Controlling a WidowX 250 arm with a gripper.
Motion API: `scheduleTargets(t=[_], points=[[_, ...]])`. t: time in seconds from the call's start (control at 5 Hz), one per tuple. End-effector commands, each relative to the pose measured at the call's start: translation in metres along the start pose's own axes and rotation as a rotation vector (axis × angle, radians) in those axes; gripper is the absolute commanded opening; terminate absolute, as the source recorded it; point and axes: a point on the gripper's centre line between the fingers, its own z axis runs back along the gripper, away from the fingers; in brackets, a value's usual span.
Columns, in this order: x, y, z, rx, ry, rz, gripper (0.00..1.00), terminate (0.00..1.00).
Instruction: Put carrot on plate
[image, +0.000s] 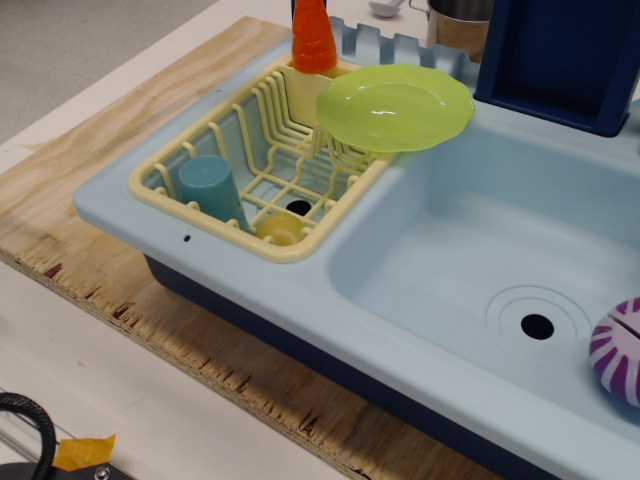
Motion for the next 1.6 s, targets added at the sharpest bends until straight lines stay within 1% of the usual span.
scheduleTargets(t=[0.0, 0.2, 0.4, 0.6, 0.8, 1.0, 1.2, 1.4], points=[[0.000, 0.000, 0.000, 0.000, 0.000, 0.000, 1.00, 0.00], [0.013, 0.000, -0.006, -0.009, 0.000, -0.027, 1.00, 0.00], [0.023, -0.001, -0.016, -0.032, -0.006, -0.056, 1.00, 0.00], [0.029, -0.001, -0.025, -0.048, 0.011, -0.078, 1.00, 0.00], [0.034, 0.000, -0.035, -0.062, 0.032, -0.084, 1.00, 0.00], [0.035, 0.000, -0.041, -0.063, 0.048, -0.083, 1.00, 0.00], [0.030, 0.002, -0.049, -0.067, 0.029, -0.062, 1.00, 0.00], [0.027, 0.000, -0.052, -0.060, 0.032, -0.055, 0.00, 0.00]])
